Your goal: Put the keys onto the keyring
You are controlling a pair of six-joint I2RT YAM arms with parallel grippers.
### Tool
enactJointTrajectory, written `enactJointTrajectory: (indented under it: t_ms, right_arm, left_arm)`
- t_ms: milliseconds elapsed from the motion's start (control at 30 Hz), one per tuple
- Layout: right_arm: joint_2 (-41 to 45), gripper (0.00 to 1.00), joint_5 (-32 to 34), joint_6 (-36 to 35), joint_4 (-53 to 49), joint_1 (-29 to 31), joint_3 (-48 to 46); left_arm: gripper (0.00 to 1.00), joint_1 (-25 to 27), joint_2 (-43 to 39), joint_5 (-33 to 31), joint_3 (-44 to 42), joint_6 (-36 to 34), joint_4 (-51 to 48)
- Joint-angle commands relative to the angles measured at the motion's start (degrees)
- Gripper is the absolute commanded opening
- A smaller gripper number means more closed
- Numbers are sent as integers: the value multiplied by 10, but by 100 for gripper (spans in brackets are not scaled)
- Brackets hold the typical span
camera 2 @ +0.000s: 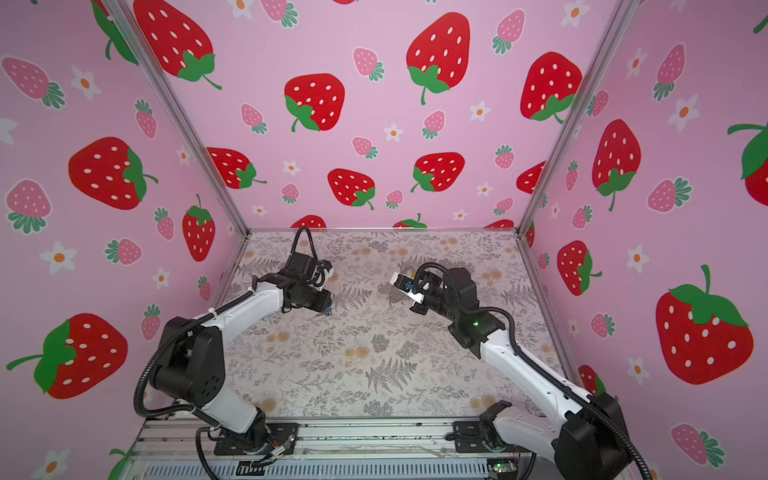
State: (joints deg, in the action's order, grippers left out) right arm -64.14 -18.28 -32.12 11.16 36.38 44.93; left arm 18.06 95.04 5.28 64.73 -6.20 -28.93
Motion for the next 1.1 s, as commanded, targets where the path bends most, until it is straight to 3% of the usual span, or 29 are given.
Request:
enactJointTrajectory:
  t_ms: [0, 333, 1067]
  right_arm:
    - [25, 2, -13, 7, 19, 3, -13]
    - [42, 2, -1, -1, 7, 3, -23]
    - [34, 2, -1, -3, -11, 3, -7]
  left_arm:
    - [33, 16, 22, -53, 25, -106, -55]
    - [36, 30, 56, -45, 13, -218, 8]
    - [32, 31, 89, -49, 9, -245, 60]
